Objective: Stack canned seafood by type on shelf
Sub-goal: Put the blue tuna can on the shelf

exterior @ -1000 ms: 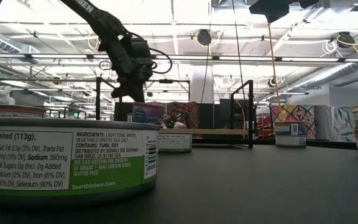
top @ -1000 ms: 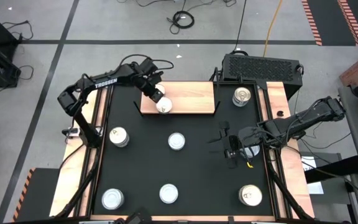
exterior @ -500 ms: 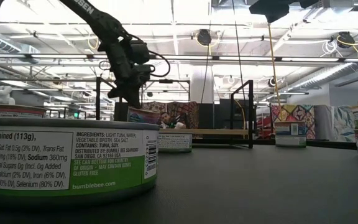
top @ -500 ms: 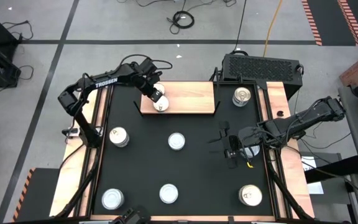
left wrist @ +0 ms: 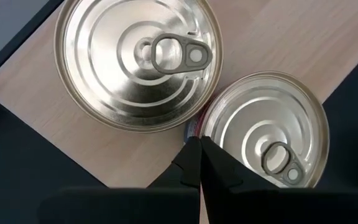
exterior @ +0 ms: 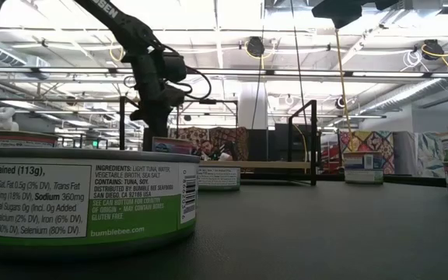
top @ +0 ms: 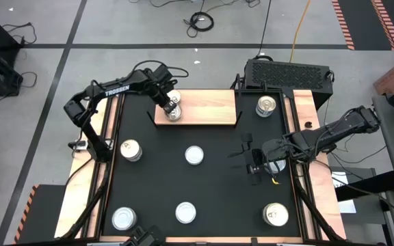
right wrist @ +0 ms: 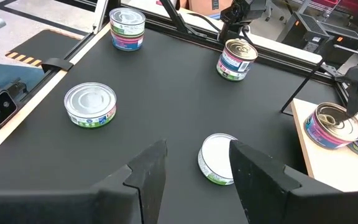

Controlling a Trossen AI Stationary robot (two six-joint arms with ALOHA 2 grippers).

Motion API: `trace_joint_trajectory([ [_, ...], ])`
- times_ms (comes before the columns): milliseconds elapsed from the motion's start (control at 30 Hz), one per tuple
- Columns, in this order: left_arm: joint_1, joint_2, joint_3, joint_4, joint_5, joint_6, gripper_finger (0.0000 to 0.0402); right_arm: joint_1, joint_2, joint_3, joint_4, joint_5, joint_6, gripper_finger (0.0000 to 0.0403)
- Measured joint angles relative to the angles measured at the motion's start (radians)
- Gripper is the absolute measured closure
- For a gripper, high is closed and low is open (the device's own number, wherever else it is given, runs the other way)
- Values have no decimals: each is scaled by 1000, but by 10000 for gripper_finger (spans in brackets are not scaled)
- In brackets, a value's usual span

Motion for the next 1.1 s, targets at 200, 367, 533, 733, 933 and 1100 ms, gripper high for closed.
trace_joint_trajectory([
  [200, 0, 1, -1, -9, -38, 0, 401, 0, 0, 0, 0, 0, 0, 234],
  [367, 0, 1, -1, -7, -43, 22, 401, 0, 0, 0, 0, 0, 0, 234],
  [533, -1, 1, -1, -6, -55, 44, 391, 0, 0, 0, 0, 0, 0, 234],
  [733, -4, 1, -1, -3, -55, 45, 357, 0, 0, 0, 0, 0, 0, 234],
  [933, -14, 1, 0, 3, -38, 54, 327, 0, 0, 0, 0, 0, 0, 234],
  [1100, -30, -1, 2, 62, -33, 74, 318, 0, 0, 0, 0, 0, 0, 234],
])
